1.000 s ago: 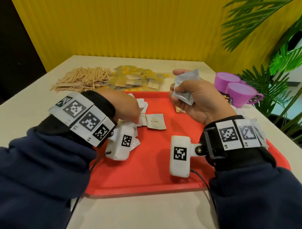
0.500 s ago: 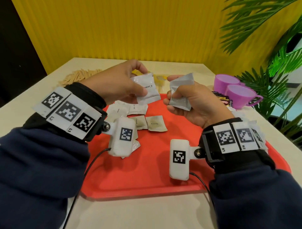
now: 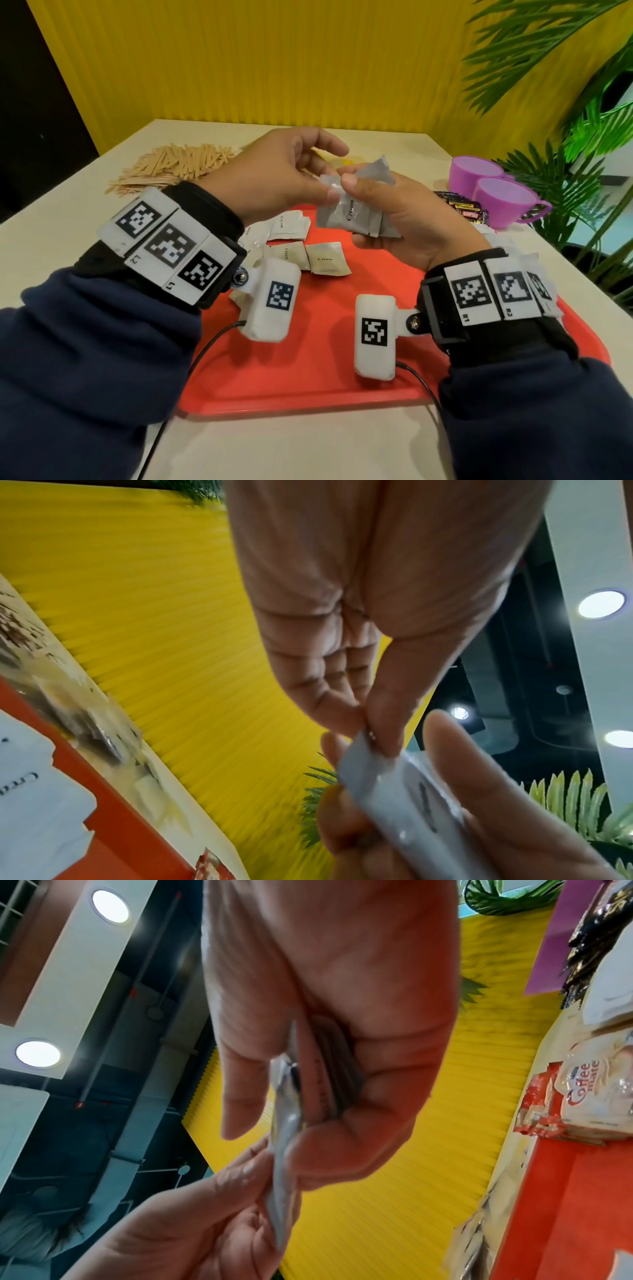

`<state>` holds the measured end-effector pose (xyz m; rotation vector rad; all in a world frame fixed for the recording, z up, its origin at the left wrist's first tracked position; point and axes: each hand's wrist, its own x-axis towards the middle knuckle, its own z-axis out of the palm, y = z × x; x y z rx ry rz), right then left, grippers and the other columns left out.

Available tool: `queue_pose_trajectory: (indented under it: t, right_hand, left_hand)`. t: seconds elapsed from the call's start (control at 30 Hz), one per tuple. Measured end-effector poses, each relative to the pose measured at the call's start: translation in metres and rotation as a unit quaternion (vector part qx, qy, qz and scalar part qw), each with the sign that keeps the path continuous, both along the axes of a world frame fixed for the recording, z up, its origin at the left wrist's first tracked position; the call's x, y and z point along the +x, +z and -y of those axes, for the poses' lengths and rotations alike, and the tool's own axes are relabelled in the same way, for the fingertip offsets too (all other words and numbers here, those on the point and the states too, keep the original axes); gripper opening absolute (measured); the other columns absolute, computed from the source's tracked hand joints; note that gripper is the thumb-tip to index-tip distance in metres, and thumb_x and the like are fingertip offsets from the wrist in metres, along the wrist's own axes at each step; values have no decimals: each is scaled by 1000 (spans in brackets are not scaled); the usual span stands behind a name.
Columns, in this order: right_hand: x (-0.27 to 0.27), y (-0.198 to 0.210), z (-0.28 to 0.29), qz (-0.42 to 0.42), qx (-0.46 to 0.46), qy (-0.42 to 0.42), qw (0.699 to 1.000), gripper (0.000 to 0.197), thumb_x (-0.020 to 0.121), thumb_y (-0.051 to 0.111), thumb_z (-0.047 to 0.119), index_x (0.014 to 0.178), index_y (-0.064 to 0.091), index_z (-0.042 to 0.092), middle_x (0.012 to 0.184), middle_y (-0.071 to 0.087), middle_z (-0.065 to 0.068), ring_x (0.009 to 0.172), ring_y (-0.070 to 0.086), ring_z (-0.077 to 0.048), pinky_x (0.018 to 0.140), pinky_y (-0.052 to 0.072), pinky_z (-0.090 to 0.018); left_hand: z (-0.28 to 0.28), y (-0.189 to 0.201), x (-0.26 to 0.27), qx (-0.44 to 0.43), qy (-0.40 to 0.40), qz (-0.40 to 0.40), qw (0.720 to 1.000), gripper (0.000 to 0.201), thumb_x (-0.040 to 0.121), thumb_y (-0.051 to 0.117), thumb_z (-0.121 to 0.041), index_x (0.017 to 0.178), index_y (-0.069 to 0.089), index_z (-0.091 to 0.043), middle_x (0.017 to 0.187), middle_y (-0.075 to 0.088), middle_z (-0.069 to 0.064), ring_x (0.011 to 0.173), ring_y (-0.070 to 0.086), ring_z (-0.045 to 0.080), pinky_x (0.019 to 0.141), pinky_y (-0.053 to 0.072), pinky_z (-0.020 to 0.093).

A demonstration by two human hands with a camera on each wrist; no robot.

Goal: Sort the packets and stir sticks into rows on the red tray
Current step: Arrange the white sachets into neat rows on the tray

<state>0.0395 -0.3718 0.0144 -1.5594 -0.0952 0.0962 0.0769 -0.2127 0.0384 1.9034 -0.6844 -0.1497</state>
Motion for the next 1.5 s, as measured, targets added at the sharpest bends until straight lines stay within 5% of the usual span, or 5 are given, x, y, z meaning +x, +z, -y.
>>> queue_pose_trajectory:
  t: [0.3,0.47,0.83,1.2,1.5]
  right_hand:
    - [-2,0,7,-56,23,127,990,34,70,54,42,96,61,22,74,67,0,59,62,-14,48,48,-23]
    - [-2,-4,4,-65,-25,181,981,31,71,59,24,100,57,12,80,69,-9,61,63,-14,51,50,-23]
    - [8,-4,4,1,13,-20,1000,37,82,42,-13,106,54,11,73,55,-9,60,54,-16,54,50,-25]
    - [6,0,5,14,79,-59,995,43,83,36,-14,112,49,15,71,48,-6,60,49,-14,60,51,-28]
    - [7,-2,10,2,80,-44,996,42,84,37,-13,109,50,17,70,49,-5,61,51,-14,58,52,-25]
  left_hand:
    - [-4,3,1,21,-33,40,998,37,69,74,7,85,56,-20,68,61,-12,61,57,9,66,51,22]
    - [1,5,-7,44,-52,52,996,36,69,73,10,83,55,-18,70,61,-8,67,57,15,65,50,24]
    - [-8,1,-8,103,53,18,993,17,80,71,-21,86,55,-23,74,59,-5,69,57,8,62,48,20]
    - [-12,-20,-11,576,24,-43,816,46,72,77,-37,110,54,-28,105,54,-8,98,52,14,82,43,27]
    - [-1,-23,-7,655,-25,-22,755,30,79,73,-19,103,55,-23,75,48,-11,63,41,1,41,34,10]
